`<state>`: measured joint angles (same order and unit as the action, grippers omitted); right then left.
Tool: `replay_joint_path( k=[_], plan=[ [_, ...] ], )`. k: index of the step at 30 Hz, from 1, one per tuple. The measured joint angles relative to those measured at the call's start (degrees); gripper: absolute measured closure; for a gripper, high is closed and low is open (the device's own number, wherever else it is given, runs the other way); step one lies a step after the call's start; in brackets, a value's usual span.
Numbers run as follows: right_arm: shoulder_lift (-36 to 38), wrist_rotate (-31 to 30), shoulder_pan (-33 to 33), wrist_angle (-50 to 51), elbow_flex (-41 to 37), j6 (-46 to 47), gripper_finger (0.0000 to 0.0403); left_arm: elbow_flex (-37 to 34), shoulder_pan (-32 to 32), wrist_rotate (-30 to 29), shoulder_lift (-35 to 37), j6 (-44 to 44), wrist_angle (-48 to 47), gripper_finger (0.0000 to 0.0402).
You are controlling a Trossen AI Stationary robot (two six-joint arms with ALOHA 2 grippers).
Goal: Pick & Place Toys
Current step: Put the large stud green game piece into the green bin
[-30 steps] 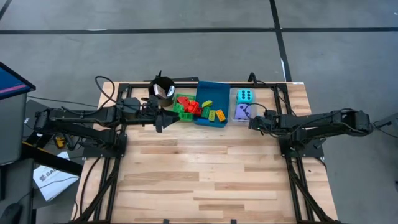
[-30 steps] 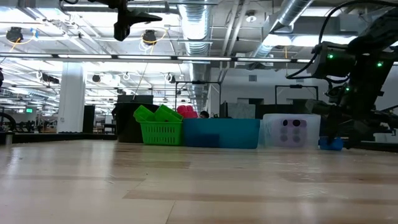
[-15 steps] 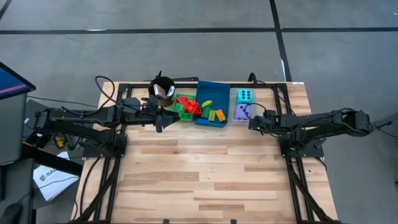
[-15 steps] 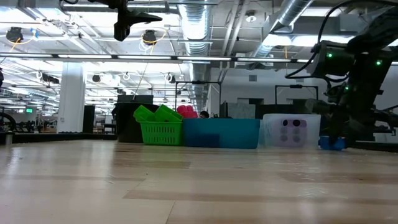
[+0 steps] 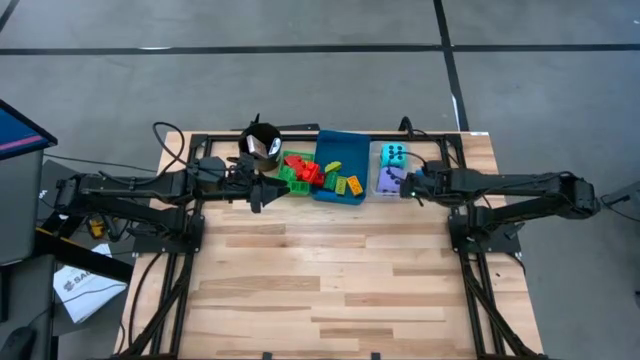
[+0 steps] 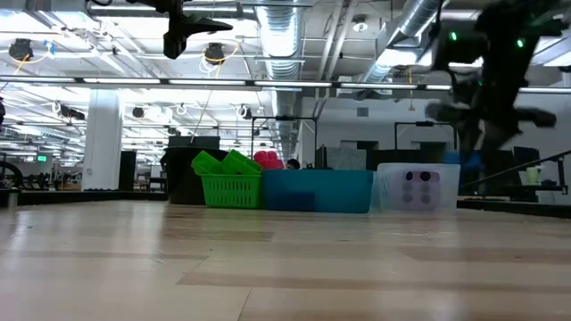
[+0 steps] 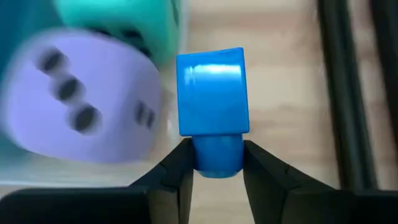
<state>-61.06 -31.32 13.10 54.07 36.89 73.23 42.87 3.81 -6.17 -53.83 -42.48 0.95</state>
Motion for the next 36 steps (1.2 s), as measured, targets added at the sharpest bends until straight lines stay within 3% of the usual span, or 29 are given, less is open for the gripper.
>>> replay_joint_path(
  k=[6, 11, 15, 21, 31, 36],
  plan=[
    [0.04, -6.15, 0.00, 2.61, 10.70, -5.25, 0.0300, 0.00, 0.01, -0.05, 0.00, 0.02, 0.00, 0.0193],
    [0.07, -7.20, -2.18, -9.30, 16.66, -18.34, 0.0300, 0.00, 0.12, -2.34, 0.00, -1.10, 0.00, 0.0193],
    [-0.09, -4.10, -6.35, -25.87, 18.17, -31.82, 0.0300, 0.00, 1.79, -0.99, 0.01, -8.38, 0.00, 0.0193],
    [-0.11, 1.80, -12.90, -46.70, 18.22, -45.77, 0.0300, 0.00, 4.65, 9.40, -0.01, -23.73, 0.84, 0.0193],
    [-1.21, 10.78, -18.84, -50.31, 18.29, -48.37, 0.0300, 0.07, 5.01, 13.62, -0.39, -37.02, 14.69, 0.0185],
    [-3.64, 16.97, -19.89, -50.04, 18.83, -48.39, 0.0300, 0.05, 5.01, 13.53, -3.06, -40.69, 13.82, 0.0154]
  ],
)
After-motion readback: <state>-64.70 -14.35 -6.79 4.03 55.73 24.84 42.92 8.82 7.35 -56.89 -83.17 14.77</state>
